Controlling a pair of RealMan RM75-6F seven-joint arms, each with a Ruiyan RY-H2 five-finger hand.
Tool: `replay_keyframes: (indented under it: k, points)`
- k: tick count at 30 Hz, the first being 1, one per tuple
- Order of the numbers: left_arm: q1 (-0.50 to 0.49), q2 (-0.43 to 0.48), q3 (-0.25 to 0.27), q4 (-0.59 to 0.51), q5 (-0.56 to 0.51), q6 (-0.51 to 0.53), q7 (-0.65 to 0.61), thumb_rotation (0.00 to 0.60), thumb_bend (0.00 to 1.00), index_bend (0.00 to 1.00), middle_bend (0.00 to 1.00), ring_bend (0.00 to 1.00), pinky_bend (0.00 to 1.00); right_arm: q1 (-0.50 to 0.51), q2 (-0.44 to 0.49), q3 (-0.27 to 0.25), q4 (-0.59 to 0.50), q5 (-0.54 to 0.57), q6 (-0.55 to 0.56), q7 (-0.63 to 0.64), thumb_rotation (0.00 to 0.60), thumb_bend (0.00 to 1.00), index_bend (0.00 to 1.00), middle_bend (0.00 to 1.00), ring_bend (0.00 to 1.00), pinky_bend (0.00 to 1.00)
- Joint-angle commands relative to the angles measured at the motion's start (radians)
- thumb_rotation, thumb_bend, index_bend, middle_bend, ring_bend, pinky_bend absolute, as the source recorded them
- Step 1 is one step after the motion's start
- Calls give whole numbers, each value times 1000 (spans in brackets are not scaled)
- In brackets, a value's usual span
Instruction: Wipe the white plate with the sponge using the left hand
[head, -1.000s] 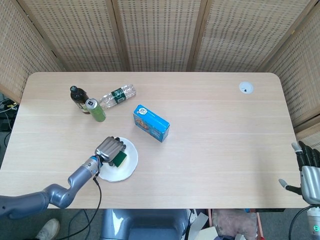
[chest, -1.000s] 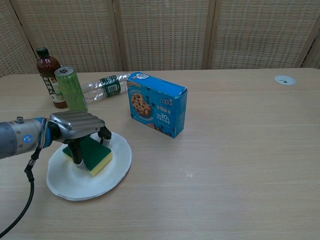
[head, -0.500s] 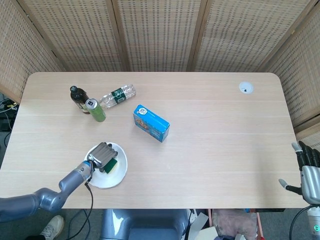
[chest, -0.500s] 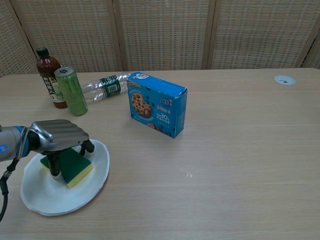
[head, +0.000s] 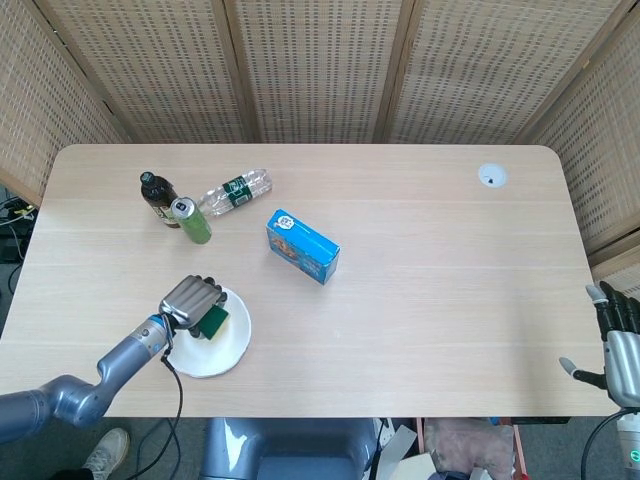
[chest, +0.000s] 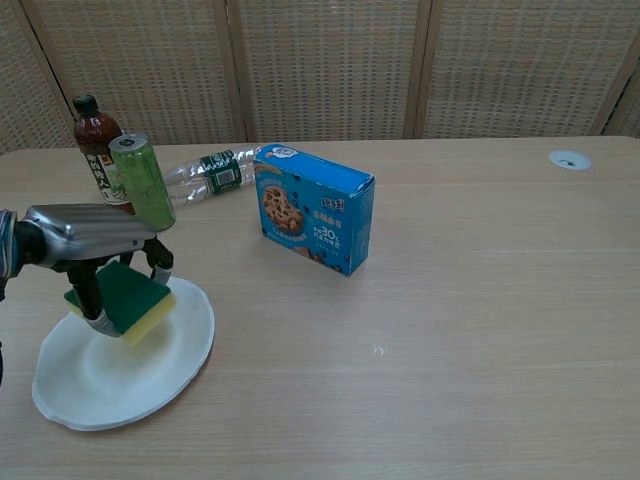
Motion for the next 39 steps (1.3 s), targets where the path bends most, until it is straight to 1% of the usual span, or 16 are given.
replay_keyframes:
  k: [1, 4, 7, 11, 15, 20, 26, 29, 31, 35, 39]
  points:
    - [-5, 31, 19, -35, -27, -42, -13, 600, 127, 518, 413, 268, 364, 0, 2, 0, 0, 2, -2, 3, 600, 0, 0, 0, 0, 0]
    - [-4, 43, 44, -38, -38, -46, 16, 600, 131, 518, 413, 268, 364, 0, 4, 0, -1, 0, -1, 8, 600, 0, 0, 0, 0, 0]
    - [-4, 35, 57, -29, -59, -49, 34, 600, 136, 518, 413, 268, 364, 0, 6, -1, -2, -2, -2, 10, 600, 0, 0, 0, 0, 0]
    - [-2, -2, 71, 10, -82, -52, 51, 600, 138, 518, 413, 268, 364, -1, 8, -3, -3, -5, -2, 15, 600, 0, 0, 0, 0, 0]
    - [-3, -45, 70, 56, -84, -48, 55, 600, 138, 518, 413, 268, 364, -1, 10, -3, -4, -6, 0, 17, 600, 0, 0, 0, 0, 0]
    - [-14, -101, 53, 119, -94, -45, 60, 600, 138, 518, 413, 268, 364, 0, 11, -1, -3, -2, -3, 20, 600, 0, 0, 0, 0, 0]
    - [-48, -156, 8, 175, -131, -48, 70, 600, 137, 518, 413, 268, 364, 2, 15, -1, -2, 3, -11, 29, 600, 0, 0, 0, 0, 0]
    - [-74, -176, -13, 190, -172, -60, 91, 600, 139, 518, 413, 268, 364, 3, 14, -2, -1, 0, -10, 25, 600, 0, 0, 0, 0, 0]
    - [-91, -190, -37, 191, -194, -55, 94, 600, 143, 518, 413, 268, 364, 3, 13, -2, -1, 1, -10, 23, 600, 0, 0, 0, 0, 0]
    - [-96, -174, -53, 155, -189, -21, 94, 600, 145, 518, 413, 268, 364, 3, 13, -1, 0, 4, -10, 25, 600, 0, 0, 0, 0, 0]
    - [-75, -93, -47, 68, -156, 24, 80, 600, 145, 518, 413, 268, 364, 4, 12, -4, 0, 2, -14, 22, 600, 0, 0, 0, 0, 0]
